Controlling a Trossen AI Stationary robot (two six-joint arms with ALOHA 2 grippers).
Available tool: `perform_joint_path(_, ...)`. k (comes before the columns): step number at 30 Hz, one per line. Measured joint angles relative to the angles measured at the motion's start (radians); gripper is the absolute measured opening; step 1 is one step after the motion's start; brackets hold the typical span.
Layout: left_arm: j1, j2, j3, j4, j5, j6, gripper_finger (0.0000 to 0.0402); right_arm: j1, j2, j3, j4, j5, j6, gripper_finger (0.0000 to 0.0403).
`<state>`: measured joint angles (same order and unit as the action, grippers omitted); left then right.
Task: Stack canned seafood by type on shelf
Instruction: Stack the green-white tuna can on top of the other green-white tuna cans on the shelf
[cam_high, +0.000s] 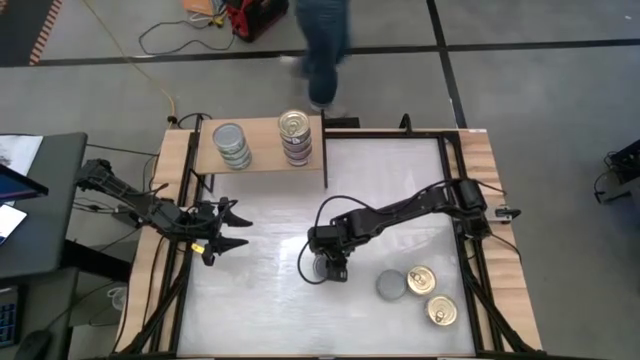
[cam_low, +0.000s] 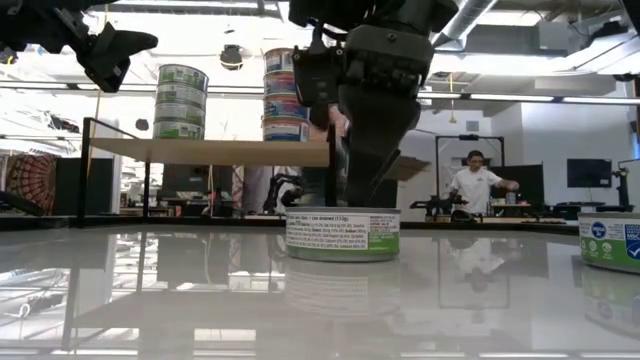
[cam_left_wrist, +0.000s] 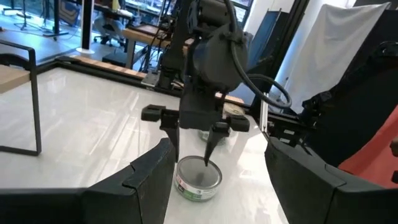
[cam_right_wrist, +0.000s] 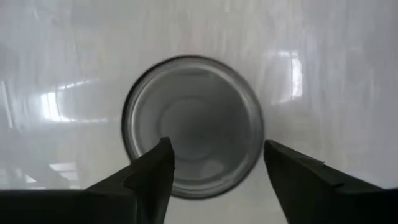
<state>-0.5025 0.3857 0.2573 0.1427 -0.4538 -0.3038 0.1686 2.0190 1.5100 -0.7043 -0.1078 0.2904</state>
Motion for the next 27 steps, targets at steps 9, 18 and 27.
perform_joint_path(9,0.000,0.000,0.000,-0.022,0.005,0.000,0.0240,-0.042,0.000,-0.019,-0.010,-0.001,-0.002,0.0119)
perform_joint_path(18,0.000,-0.001,0.000,-0.026,0.006,0.005,0.0240,-0.047,-0.004,-0.064,0.003,-0.004,0.010,0.0033)
perform_joint_path(27,0.000,-0.001,0.000,-0.025,0.005,-0.001,0.0240,-0.083,-0.004,-0.064,-0.026,0.019,0.024,0.0019)
